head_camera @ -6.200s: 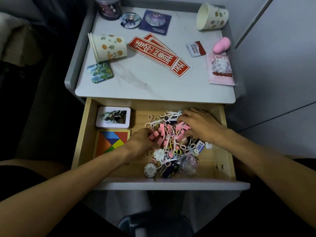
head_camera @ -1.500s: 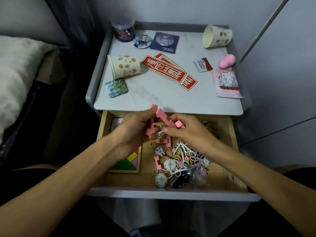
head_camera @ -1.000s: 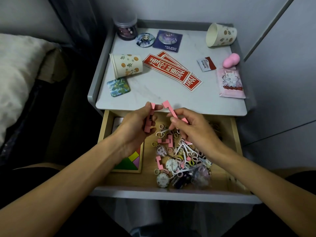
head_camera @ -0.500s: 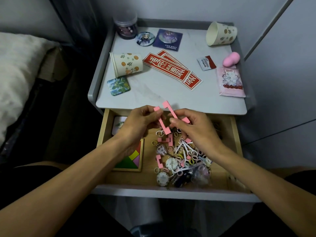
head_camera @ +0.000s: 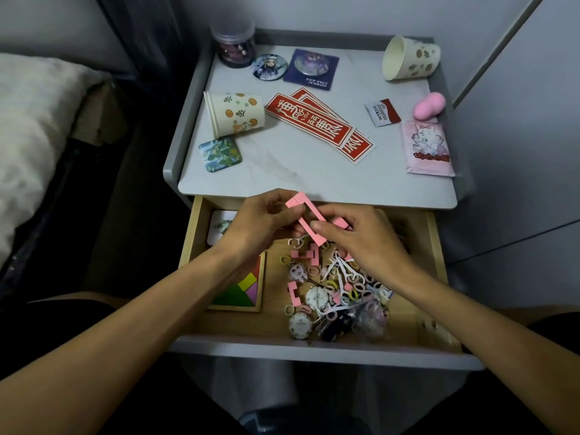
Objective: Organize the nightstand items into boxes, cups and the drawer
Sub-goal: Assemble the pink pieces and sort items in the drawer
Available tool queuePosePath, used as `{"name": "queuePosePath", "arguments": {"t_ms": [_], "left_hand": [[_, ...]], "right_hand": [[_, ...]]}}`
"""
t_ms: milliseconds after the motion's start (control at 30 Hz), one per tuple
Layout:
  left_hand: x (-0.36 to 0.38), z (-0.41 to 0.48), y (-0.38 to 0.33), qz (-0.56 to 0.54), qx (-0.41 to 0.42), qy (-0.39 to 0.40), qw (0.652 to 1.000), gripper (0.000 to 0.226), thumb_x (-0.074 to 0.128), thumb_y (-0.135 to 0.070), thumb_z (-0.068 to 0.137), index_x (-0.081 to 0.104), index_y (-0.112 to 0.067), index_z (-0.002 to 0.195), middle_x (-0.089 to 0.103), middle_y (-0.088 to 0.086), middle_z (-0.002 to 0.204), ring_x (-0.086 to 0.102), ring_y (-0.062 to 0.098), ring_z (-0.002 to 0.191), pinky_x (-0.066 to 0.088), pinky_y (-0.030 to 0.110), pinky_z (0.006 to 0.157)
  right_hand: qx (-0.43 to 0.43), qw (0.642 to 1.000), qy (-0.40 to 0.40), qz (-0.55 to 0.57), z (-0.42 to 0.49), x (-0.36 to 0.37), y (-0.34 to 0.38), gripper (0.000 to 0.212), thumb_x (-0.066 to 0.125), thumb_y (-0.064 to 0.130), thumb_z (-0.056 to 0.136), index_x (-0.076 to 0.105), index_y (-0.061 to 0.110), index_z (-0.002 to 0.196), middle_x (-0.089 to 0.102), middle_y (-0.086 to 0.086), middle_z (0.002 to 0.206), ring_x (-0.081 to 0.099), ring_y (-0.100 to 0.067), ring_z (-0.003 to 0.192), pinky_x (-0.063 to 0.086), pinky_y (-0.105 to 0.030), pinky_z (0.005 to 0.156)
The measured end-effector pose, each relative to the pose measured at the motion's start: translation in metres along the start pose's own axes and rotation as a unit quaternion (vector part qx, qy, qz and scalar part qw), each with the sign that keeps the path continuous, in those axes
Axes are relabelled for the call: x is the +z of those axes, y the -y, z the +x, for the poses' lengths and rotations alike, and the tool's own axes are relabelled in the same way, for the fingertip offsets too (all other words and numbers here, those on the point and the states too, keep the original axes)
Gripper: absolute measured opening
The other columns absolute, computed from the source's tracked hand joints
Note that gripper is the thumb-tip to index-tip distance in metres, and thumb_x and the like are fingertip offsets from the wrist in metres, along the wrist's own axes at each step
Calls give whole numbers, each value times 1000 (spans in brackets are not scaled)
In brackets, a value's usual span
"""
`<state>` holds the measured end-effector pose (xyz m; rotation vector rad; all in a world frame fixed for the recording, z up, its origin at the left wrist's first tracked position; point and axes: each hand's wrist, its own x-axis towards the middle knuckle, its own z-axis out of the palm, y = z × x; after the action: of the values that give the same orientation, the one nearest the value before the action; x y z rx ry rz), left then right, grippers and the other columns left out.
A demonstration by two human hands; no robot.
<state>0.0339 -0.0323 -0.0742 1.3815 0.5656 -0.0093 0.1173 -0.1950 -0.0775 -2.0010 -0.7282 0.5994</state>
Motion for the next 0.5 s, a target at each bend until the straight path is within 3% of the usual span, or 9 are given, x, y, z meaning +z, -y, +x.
{"name": "queuePosePath", "arguments": {"t_ms": [100, 167, 367, 500], "left_hand": [[0, 0, 1, -5, -4, -3, 1000, 23, 57, -17, 99, 71, 0, 104, 74, 12, 85, 64, 16, 69, 54, 20, 63], [-1, 1, 1, -5, -9, -11, 1000, 24, 58, -19, 99, 72, 0, 103, 75, 13, 86, 65, 18, 69, 56, 21, 64], [-2, 0, 1, -30, -9, -41, 999, 25, 59, -17, 98, 74, 2, 101, 75, 14, 82, 66, 13, 62, 56, 18, 61], [-3, 2, 1, -49, 0, -78, 996, 28, 58, -16, 98, 73, 7, 103, 75, 16, 84, 67, 13, 61, 56, 18, 61]], "right_hand": [[-15, 999, 13, -25, -1, 0, 0, 27, 67, 24, 92, 72, 23, 118, 61, 30, 60, 57, 9, 55, 38, -5, 53], [-21, 999, 21, -31, -1, 0, 1, 28, 66, 24, 93, 71, 22, 120, 60, 27, 57, 57, 10, 54, 38, -5, 53], [-13, 1000, 12, -6, -1, 1, 0, 31, 65, 26, 94, 66, 22, 125, 63, 23, 72, 58, 13, 61, 42, -7, 57], [2, 997, -49, 57, -2, 5, -3, 20, 68, 20, 92, 65, 27, 111, 68, 10, 94, 59, -3, 54, 49, -23, 53]]}}
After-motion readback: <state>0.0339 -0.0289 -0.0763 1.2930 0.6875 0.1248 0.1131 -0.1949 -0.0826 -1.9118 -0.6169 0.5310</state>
